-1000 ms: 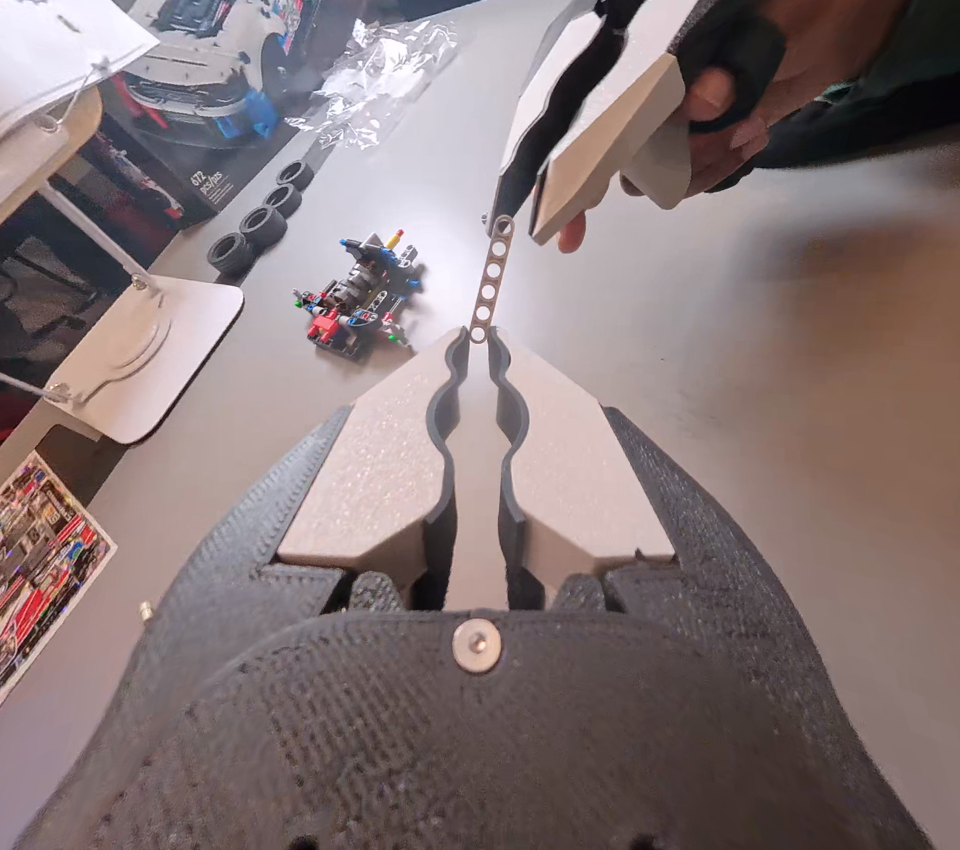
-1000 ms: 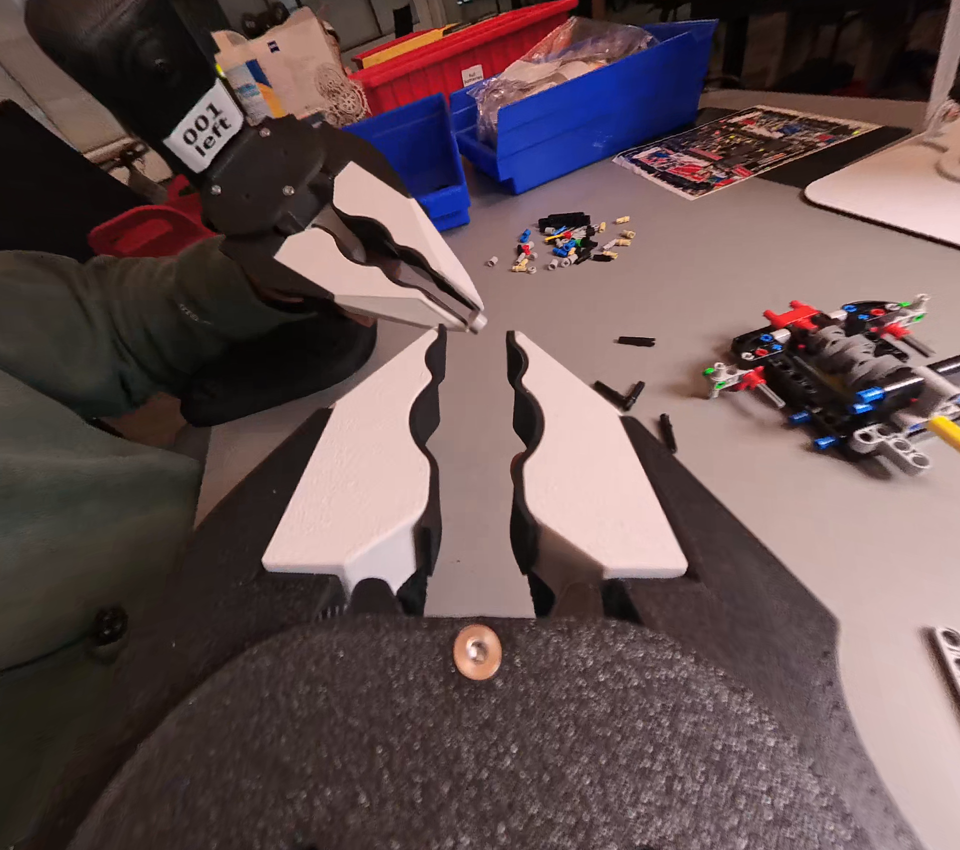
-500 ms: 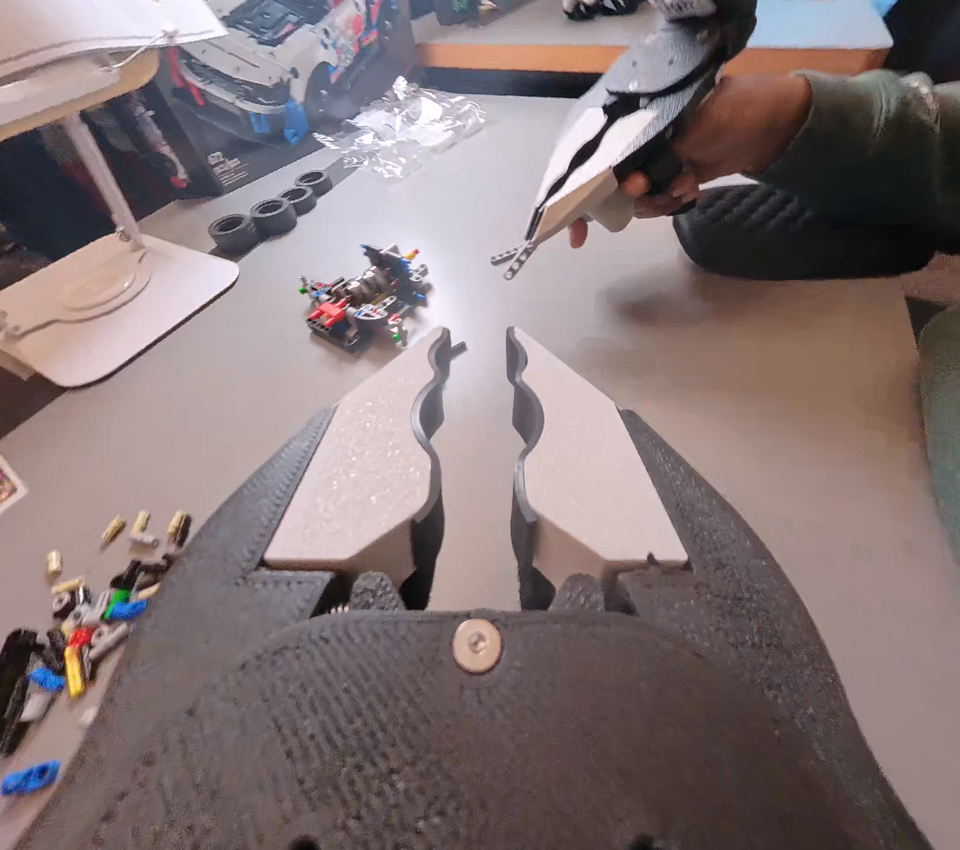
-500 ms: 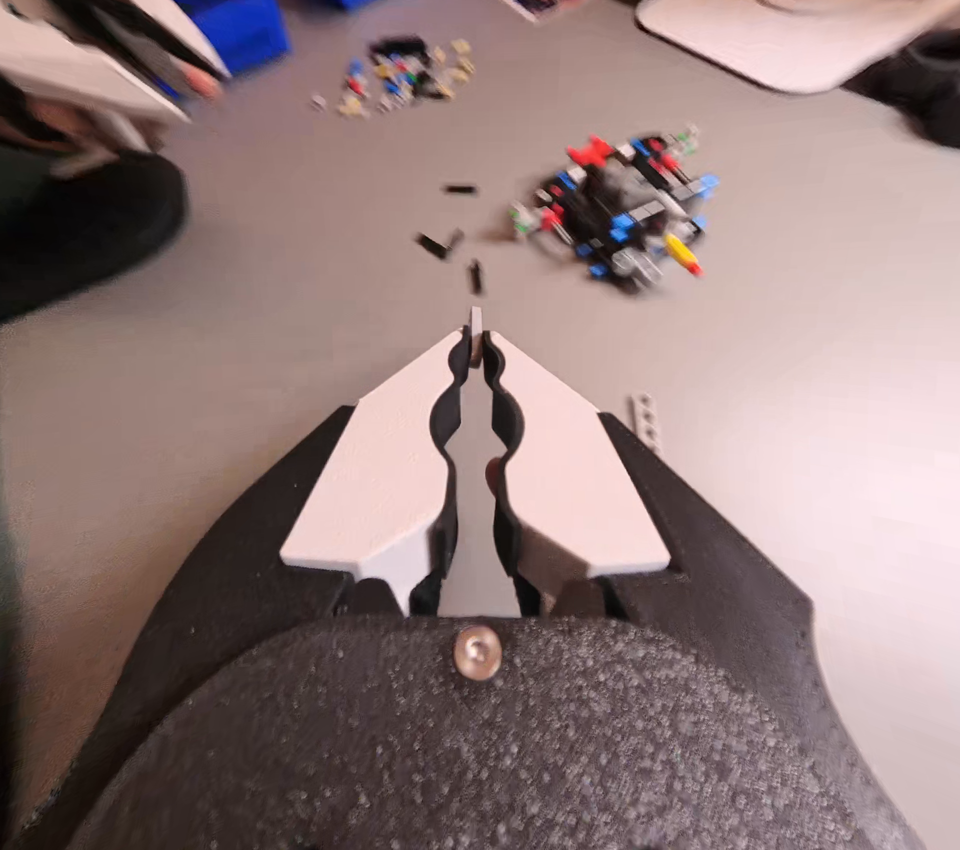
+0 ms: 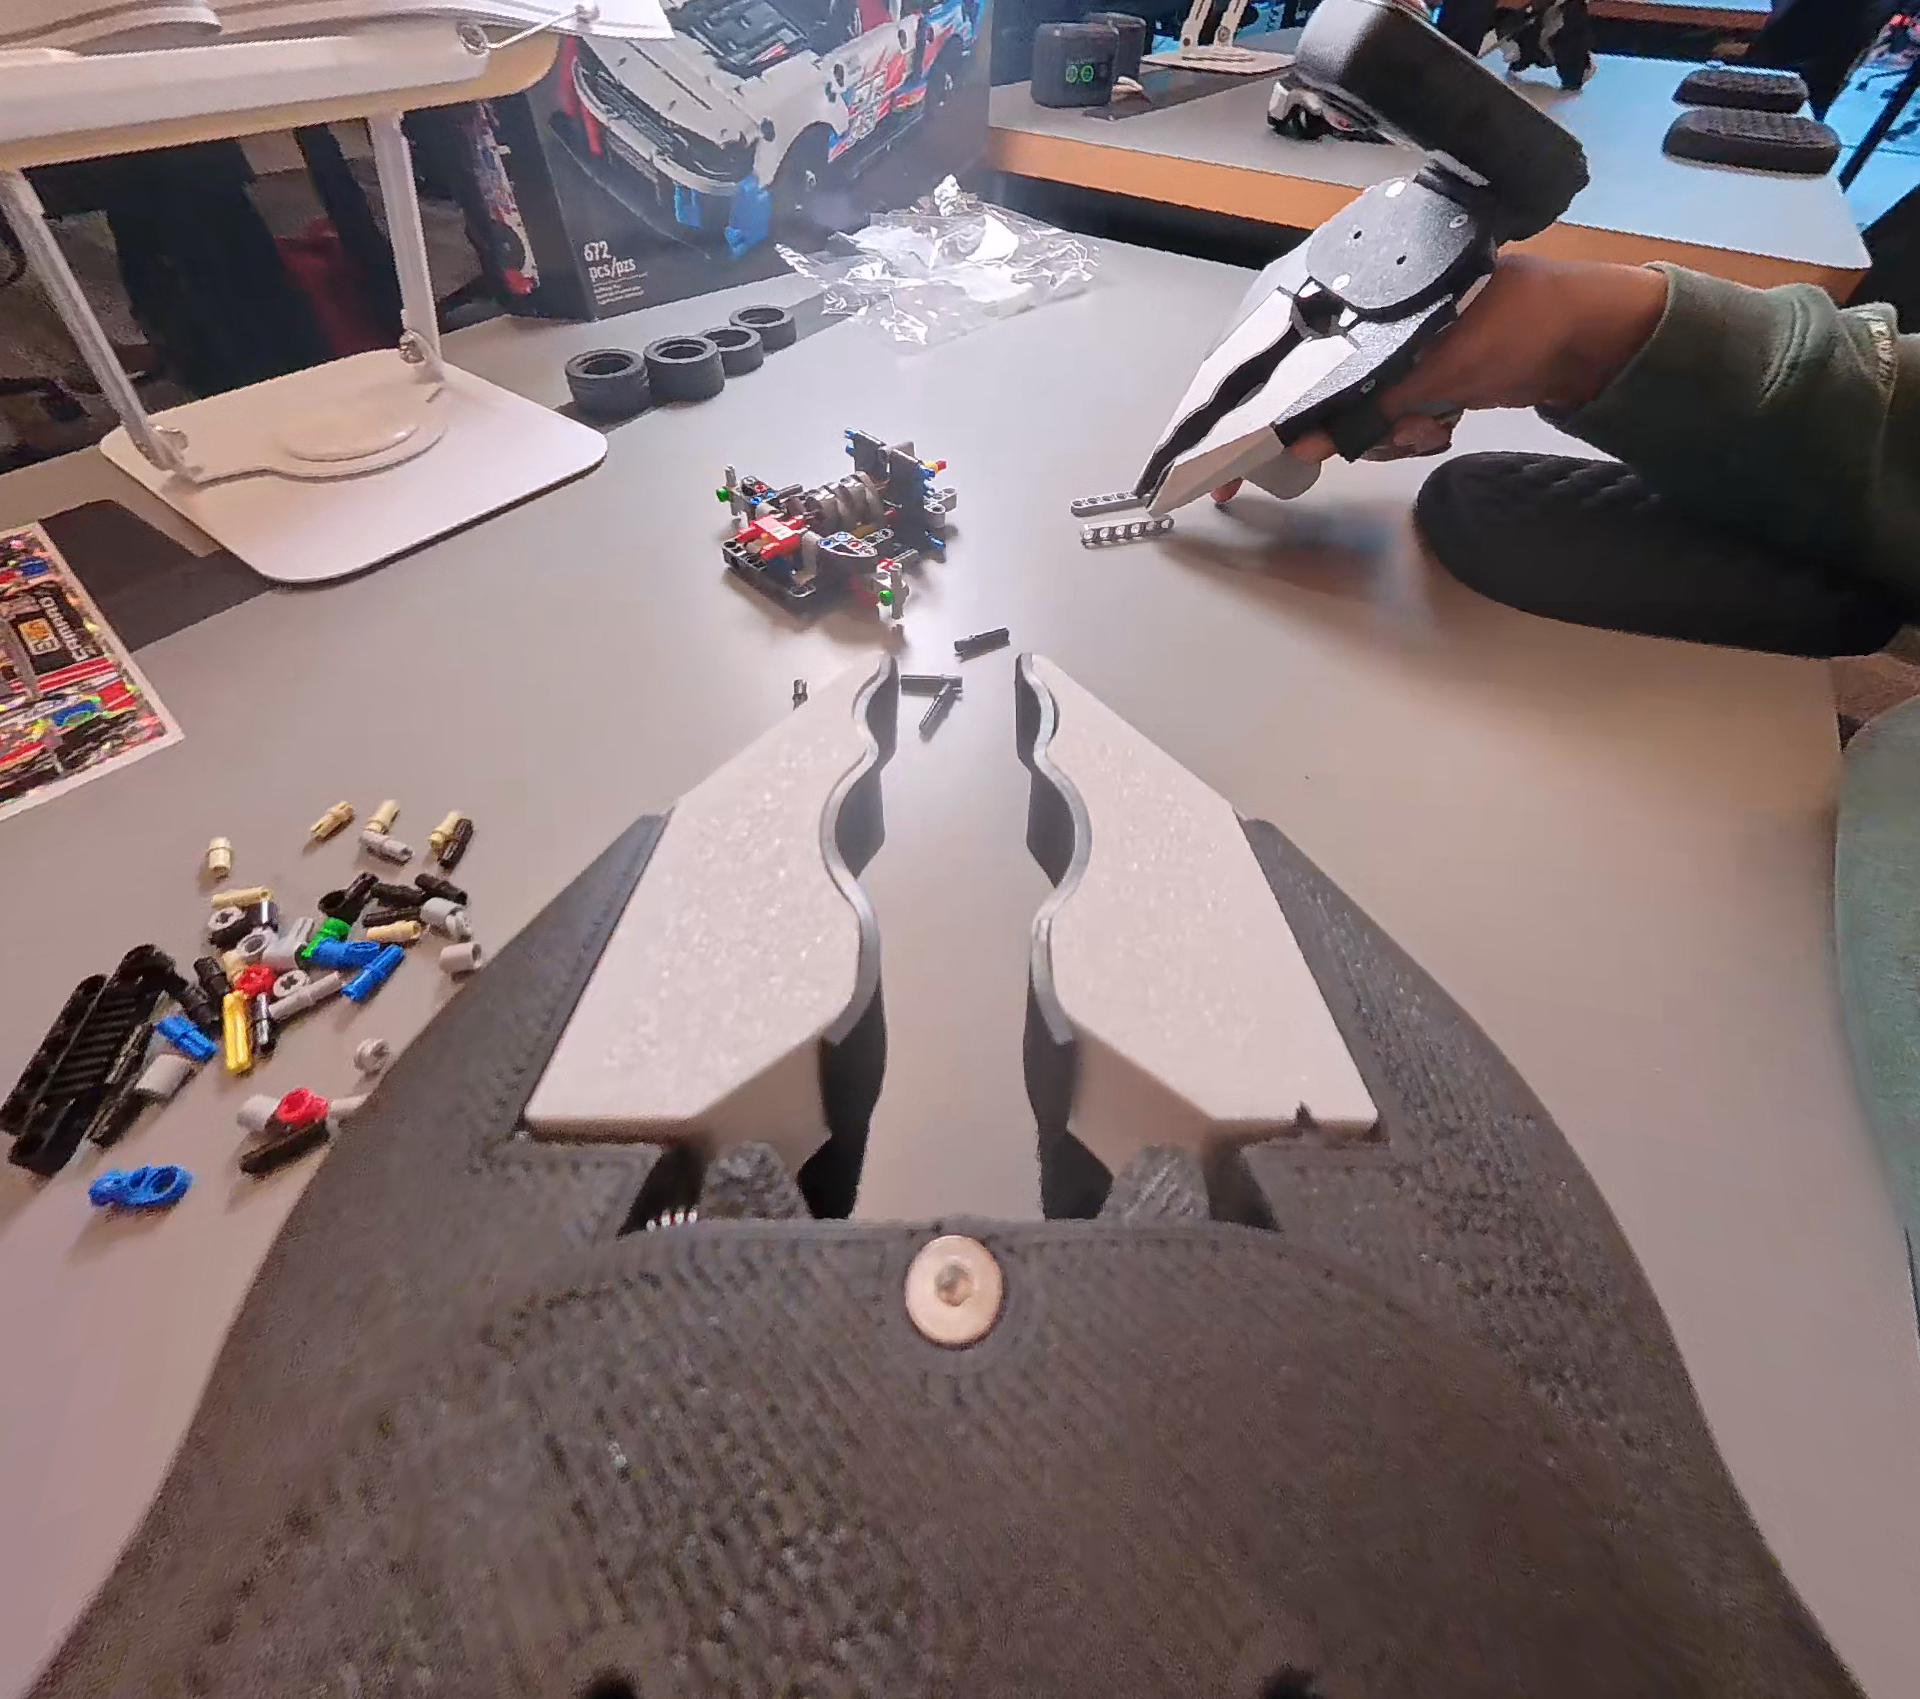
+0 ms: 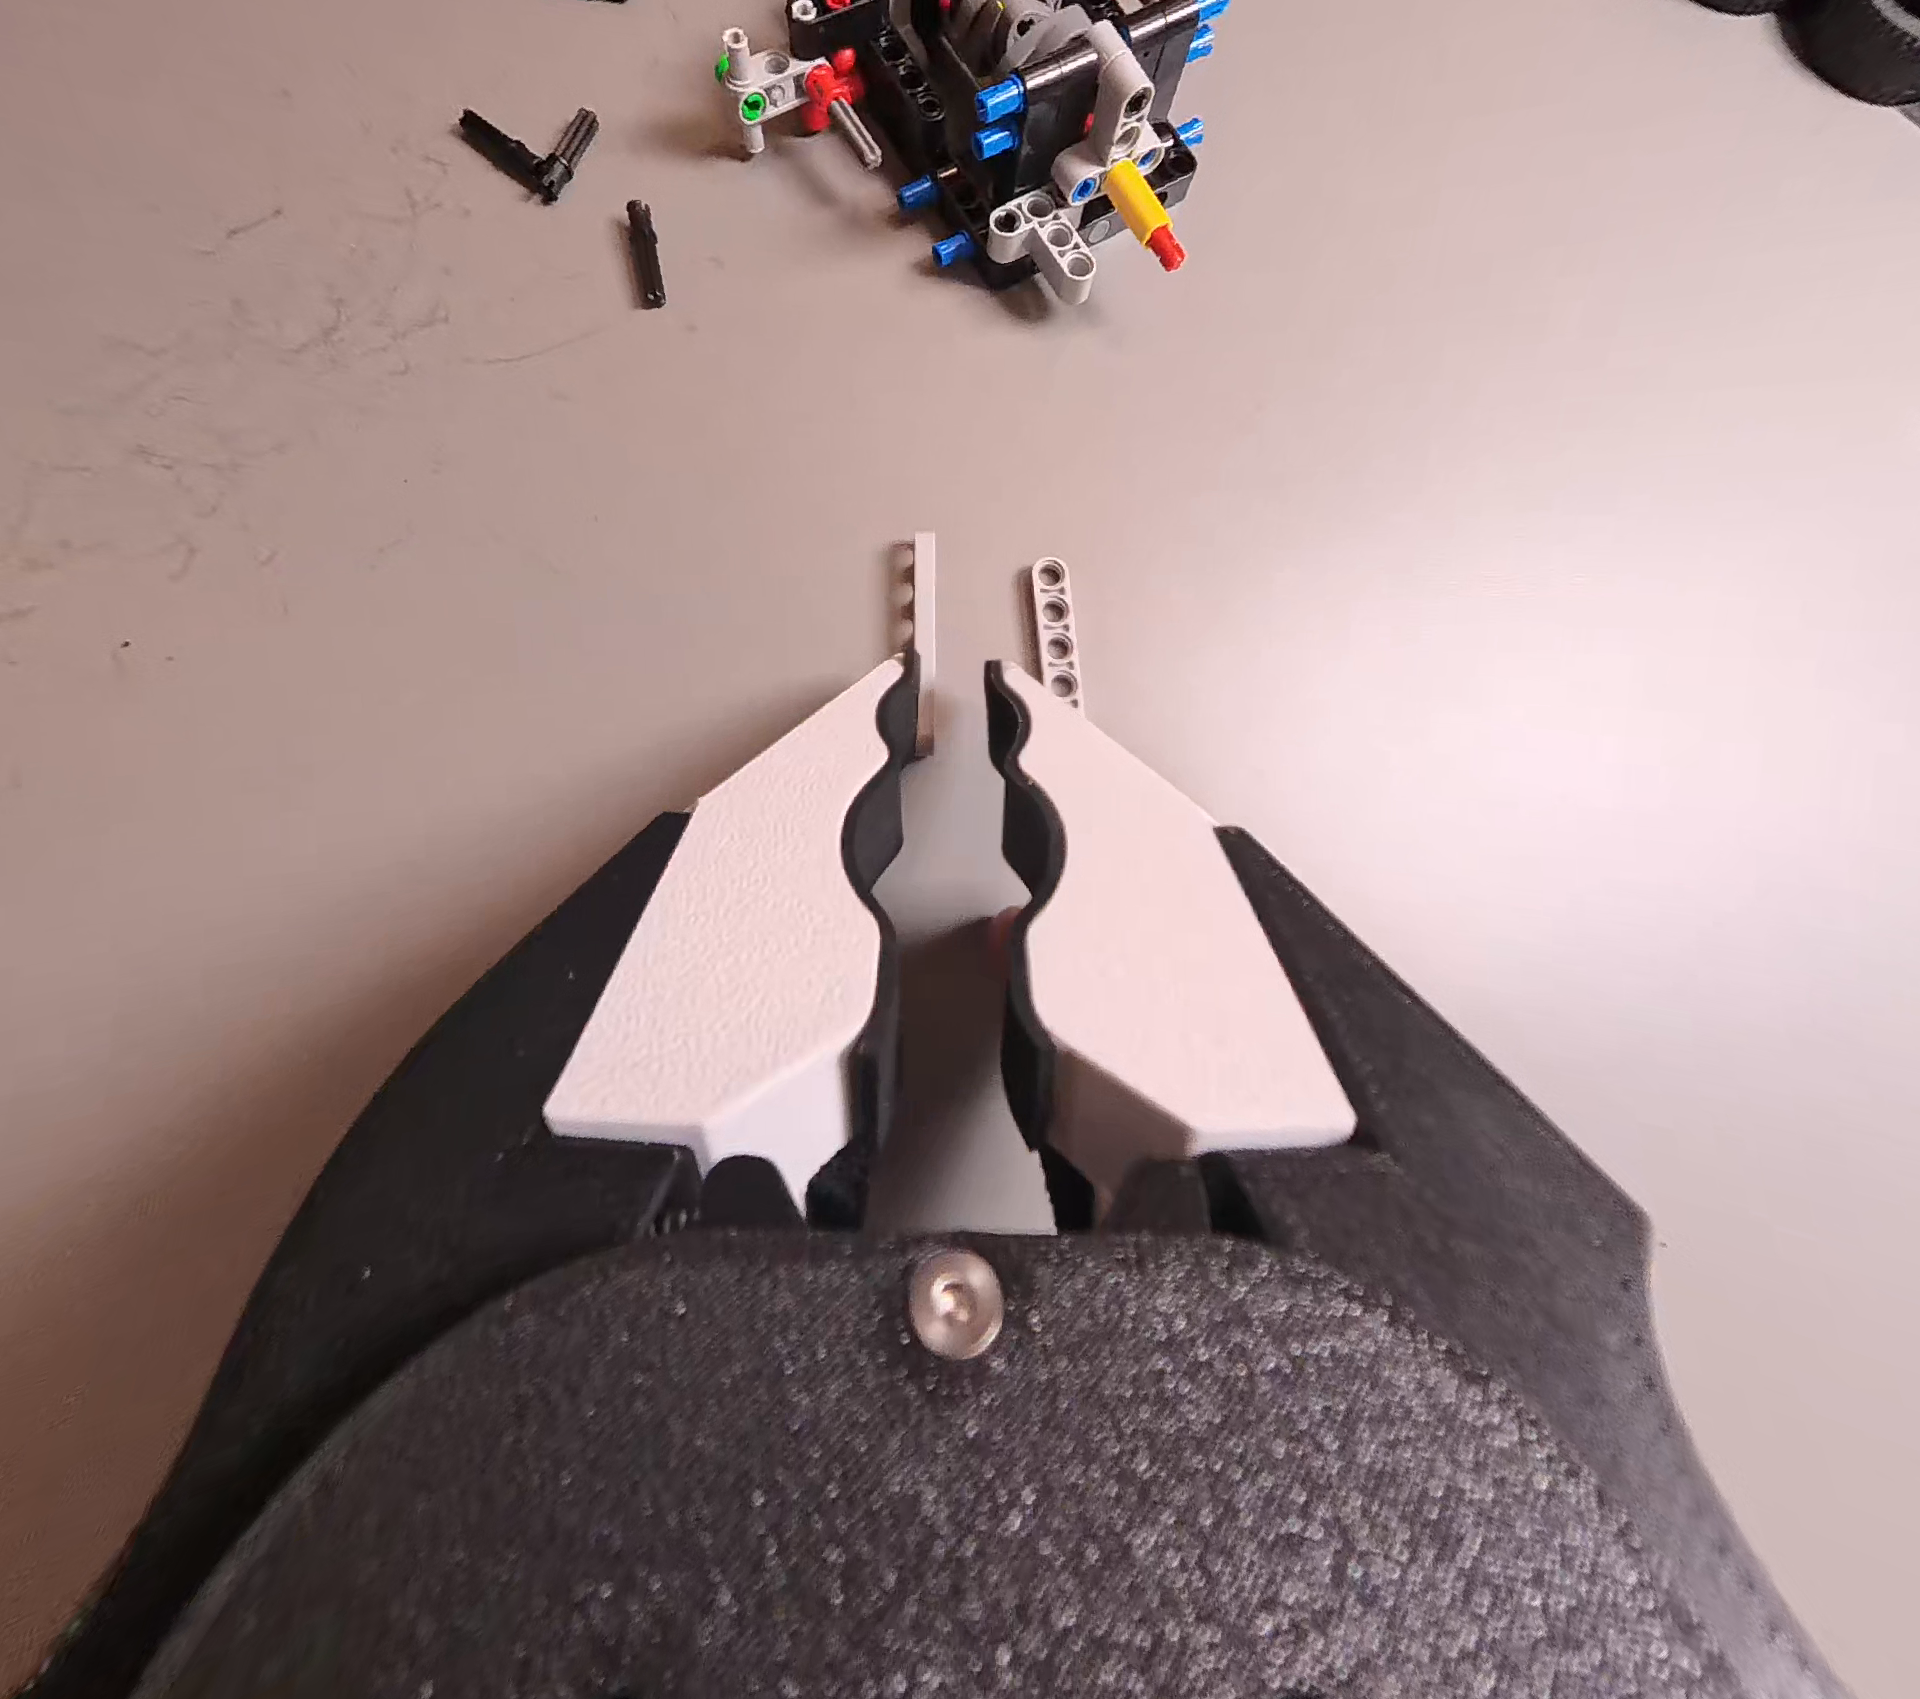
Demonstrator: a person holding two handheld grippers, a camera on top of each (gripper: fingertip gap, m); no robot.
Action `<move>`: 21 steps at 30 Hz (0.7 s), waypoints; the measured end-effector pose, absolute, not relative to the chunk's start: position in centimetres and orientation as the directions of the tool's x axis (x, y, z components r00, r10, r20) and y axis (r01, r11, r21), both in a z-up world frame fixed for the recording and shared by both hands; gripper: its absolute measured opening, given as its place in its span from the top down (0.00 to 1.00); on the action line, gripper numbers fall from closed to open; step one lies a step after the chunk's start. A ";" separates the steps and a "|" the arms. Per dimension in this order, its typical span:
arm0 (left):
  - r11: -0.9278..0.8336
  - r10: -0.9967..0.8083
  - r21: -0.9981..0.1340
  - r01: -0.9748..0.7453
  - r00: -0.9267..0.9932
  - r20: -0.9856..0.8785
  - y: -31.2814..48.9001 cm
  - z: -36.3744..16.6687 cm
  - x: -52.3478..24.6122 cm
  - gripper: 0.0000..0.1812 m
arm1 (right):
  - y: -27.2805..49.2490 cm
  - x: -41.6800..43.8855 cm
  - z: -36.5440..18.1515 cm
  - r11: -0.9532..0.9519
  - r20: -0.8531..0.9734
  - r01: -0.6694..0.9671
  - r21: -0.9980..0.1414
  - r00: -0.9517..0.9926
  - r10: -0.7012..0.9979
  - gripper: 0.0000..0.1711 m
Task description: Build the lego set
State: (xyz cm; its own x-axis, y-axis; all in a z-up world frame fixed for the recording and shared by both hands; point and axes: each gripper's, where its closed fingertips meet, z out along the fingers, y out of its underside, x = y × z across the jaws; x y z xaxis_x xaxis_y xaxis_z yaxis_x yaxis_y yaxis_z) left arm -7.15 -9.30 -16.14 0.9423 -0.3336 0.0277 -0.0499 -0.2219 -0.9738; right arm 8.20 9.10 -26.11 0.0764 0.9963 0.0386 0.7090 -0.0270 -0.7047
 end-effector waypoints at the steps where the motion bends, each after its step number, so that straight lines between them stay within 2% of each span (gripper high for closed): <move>1: -0.220 -0.327 -0.974 -0.047 0.945 0.028 -9.4 -16.1 -7.3 0.89 | 9.2 8.2 -25.9 -0.024 0.042 0.701 -0.712 0.077 0.996 0.94; 5: -0.199 -0.293 -0.979 -0.035 0.956 0.026 -10.2 -15.8 -7.9 0.89 | 8.6 8.2 -25.0 0.028 0.066 0.670 -0.742 0.031 0.997 0.94; 12: -0.192 -0.253 -0.981 -0.020 0.967 0.030 -11.3 -16.2 -8.5 0.89 | 8.6 7.9 -26.8 0.127 0.179 0.770 -0.625 -0.017 0.984 0.99; 21: -0.187 -0.241 -0.982 -0.023 0.970 0.023 -11.2 -16.2 -8.5 0.90 | 9.8 8.2 -26.3 0.092 0.187 0.753 -0.651 0.043 0.981 0.94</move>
